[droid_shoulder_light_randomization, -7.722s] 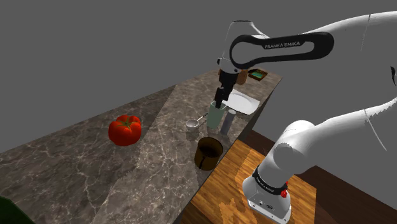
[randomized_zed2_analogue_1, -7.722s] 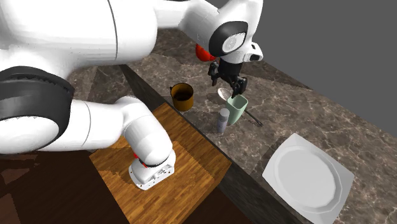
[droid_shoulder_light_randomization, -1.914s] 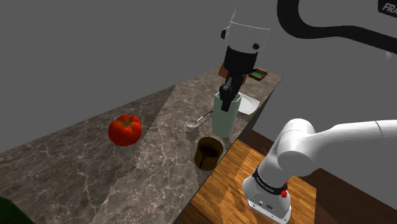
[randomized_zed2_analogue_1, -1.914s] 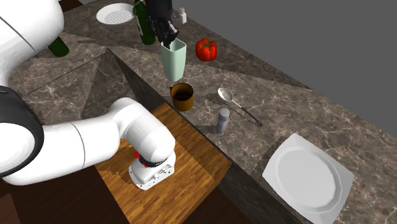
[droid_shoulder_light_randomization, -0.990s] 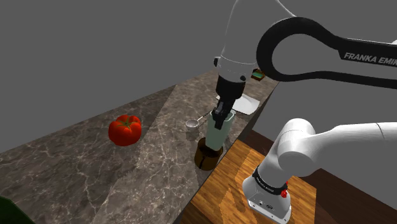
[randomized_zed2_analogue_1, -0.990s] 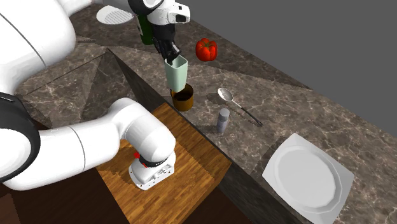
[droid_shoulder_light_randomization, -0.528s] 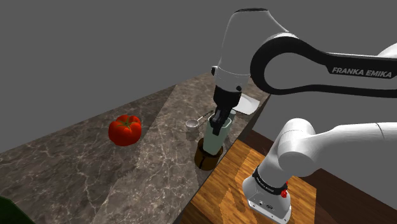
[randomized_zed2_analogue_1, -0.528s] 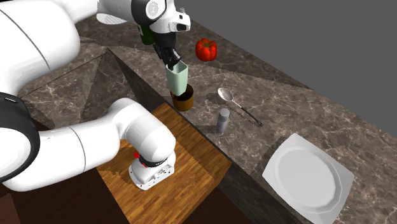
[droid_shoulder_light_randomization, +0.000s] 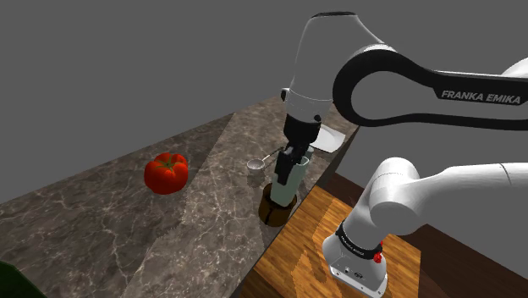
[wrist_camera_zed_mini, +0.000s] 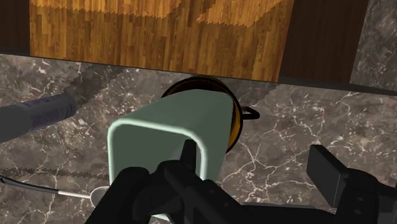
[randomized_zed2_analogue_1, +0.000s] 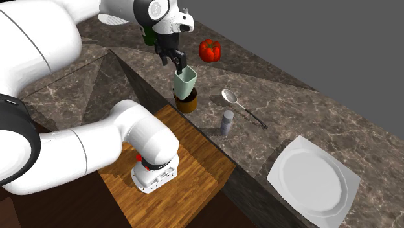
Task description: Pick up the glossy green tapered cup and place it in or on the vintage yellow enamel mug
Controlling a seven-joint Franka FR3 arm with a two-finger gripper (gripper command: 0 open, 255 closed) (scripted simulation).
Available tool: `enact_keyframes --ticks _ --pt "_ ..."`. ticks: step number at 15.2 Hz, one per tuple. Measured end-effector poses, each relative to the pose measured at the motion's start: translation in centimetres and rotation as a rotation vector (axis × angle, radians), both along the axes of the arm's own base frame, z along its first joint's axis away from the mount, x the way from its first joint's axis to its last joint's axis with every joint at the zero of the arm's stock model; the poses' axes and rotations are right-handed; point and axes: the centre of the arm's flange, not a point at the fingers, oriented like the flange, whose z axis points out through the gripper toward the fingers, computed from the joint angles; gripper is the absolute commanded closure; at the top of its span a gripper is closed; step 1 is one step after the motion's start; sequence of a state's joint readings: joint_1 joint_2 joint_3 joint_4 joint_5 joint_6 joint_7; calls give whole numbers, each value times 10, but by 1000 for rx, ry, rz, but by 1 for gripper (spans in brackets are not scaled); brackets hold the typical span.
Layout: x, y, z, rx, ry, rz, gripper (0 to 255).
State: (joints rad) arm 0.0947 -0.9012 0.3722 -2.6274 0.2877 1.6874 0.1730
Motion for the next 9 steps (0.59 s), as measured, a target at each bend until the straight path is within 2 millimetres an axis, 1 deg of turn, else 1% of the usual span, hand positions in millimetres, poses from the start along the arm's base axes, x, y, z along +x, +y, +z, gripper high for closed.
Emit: enact_keyframes --ticks 3,5,6,7,9 --pt "0 0 0 0 0 0 0" --pt "2 0 17 0 0 0 0" --pt "5 0 29 0 -1 0 0" --pt "4 0 40 0 -1 0 0" --pt "4 0 47 0 -1 0 0"
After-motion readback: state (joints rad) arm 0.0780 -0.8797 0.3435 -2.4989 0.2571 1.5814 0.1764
